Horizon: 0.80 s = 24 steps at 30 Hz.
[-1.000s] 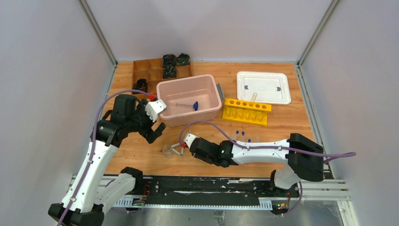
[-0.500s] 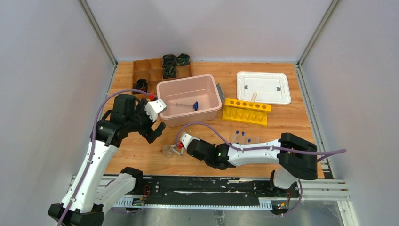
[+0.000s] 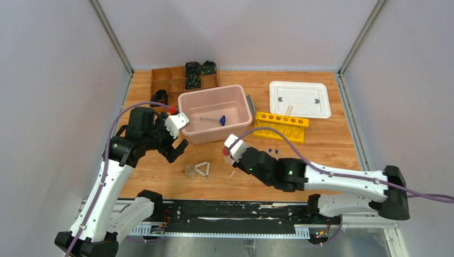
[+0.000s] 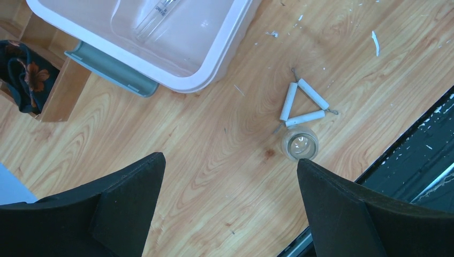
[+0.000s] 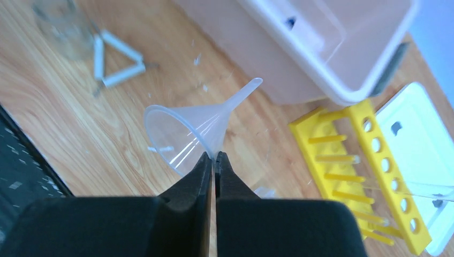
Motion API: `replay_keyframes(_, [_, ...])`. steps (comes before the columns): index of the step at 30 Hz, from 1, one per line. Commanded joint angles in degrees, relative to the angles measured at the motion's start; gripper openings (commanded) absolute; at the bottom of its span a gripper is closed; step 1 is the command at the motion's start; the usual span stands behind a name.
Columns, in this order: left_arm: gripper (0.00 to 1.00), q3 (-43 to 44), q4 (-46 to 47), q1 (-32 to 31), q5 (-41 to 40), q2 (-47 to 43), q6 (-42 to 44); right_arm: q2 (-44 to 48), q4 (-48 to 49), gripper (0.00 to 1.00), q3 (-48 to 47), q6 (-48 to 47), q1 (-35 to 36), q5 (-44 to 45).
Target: Organize the chemistry lab equipment
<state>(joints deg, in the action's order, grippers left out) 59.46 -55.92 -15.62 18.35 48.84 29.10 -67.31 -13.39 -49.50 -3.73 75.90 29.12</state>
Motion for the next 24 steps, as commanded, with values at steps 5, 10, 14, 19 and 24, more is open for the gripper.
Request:
replay_keyframes(5, [1.0,1.35,0.02,-0.12,1.99,-0.27,1.77,12.0,-1.88,0.0,-10.41,-3.44,-2.45,-0.54])
replay_keyframes(10, [1.0,0.73,0.11,-0.12,2.35,0.45,2.51,4.08,-0.59,0.0,-16.77,-7.23,-12.12,-6.39])
replay_keyframes(14, [0.99,-0.94,0.11,-0.12,2.82,0.63,4.06,-4.15,3.79,0.0,-20.39,-9.73,-18.22,-9.34])
replay_keyframes(19, [0.98,-3.14,0.2,-0.12,1.93,0.65,6.58,-14.23,8.68,0.0,-24.48,-11.38,-23.69,-12.32])
replay_keyframes(24, [0.99,-5.87,1.72,-0.12,3.07,0.34,6.97,-21.56,9.41,0.0,-26.97,-10.28,-27.33,-13.27])
